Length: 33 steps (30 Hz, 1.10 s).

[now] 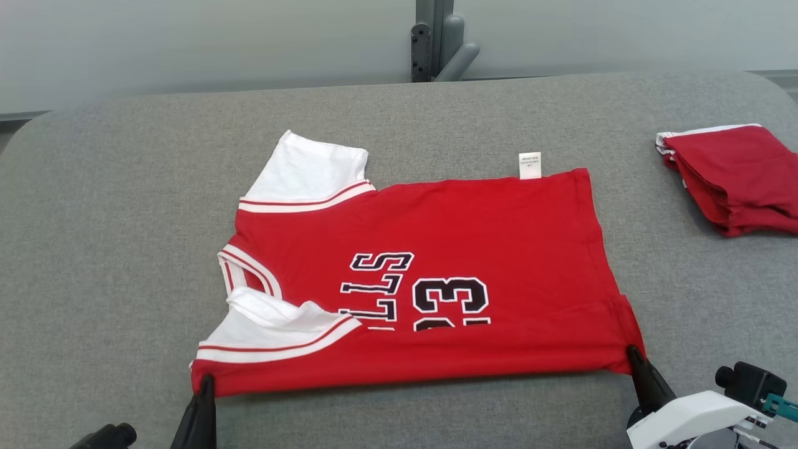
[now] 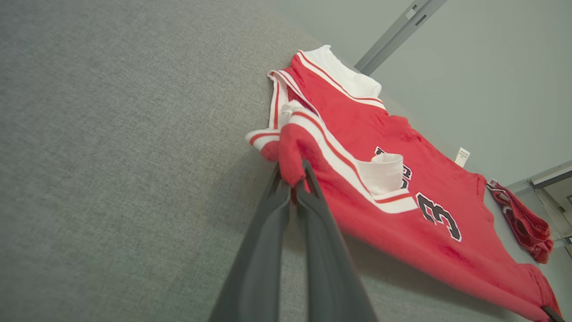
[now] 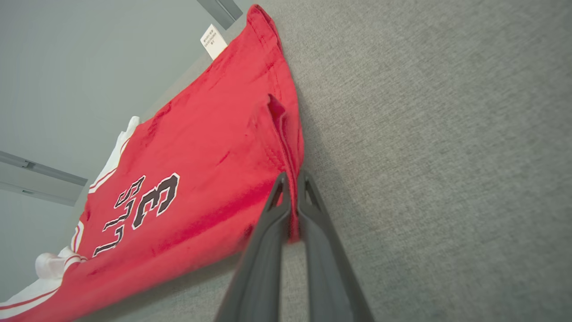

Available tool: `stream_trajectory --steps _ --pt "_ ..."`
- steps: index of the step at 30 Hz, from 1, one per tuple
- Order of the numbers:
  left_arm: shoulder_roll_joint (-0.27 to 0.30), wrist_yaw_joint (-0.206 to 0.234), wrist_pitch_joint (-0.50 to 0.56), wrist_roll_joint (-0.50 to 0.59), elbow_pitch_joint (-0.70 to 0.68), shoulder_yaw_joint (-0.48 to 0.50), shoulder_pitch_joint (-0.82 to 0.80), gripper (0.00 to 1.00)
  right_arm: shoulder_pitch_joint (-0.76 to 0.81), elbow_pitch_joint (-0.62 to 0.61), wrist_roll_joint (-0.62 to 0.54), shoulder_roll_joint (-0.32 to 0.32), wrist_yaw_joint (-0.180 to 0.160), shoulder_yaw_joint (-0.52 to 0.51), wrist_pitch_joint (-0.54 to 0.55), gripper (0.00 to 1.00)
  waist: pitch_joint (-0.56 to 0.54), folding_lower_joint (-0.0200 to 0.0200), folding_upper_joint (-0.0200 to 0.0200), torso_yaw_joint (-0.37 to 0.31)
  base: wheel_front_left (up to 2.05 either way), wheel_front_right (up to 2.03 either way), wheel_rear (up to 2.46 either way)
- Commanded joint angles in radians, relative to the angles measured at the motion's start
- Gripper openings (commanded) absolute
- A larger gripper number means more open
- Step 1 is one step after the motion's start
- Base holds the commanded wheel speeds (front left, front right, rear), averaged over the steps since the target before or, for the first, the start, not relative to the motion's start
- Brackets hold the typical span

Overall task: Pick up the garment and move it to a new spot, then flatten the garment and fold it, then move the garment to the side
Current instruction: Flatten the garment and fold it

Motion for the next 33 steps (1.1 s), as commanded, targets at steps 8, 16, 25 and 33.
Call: stream_trajectory --steps 8,16,25,33 --pt "-0.007 0.039 0.019 0.008 -0.001 -0.017 0.037 0.36 0.062 -0.088 -0.018 0.011 0.0 -0.049 0.071 0.6 0.013 0.0 0.0018 -0.005 0.0 0.0 0.0" --pt "0.054 0.027 0.02 0.042 0.026 -0.003 -0.017 1.0 0.054 -0.115 -0.035 0.011 0.0 -0.085 0.053 1.0 0.044 0.0 0.0018 -0.032 0.0 0.0 0.0" --pt "0.166 0.014 0.112 0.132 0.039 -0.032 -0.28 1.0 -0.041 -0.218 -0.14 0.011 0.0 -0.101 0.019 1.0 0.135 0.0 0.0018 -0.083 0.0 0.0 0.0" --pt "0.229 -0.032 0.295 0.199 0.152 -0.11 -0.621 1.0 -0.15 -0.296 -0.18 0.011 0.0 -0.041 0.046 1.0 0.276 0.0 0.0018 -0.135 0.0 0.0 0.0"
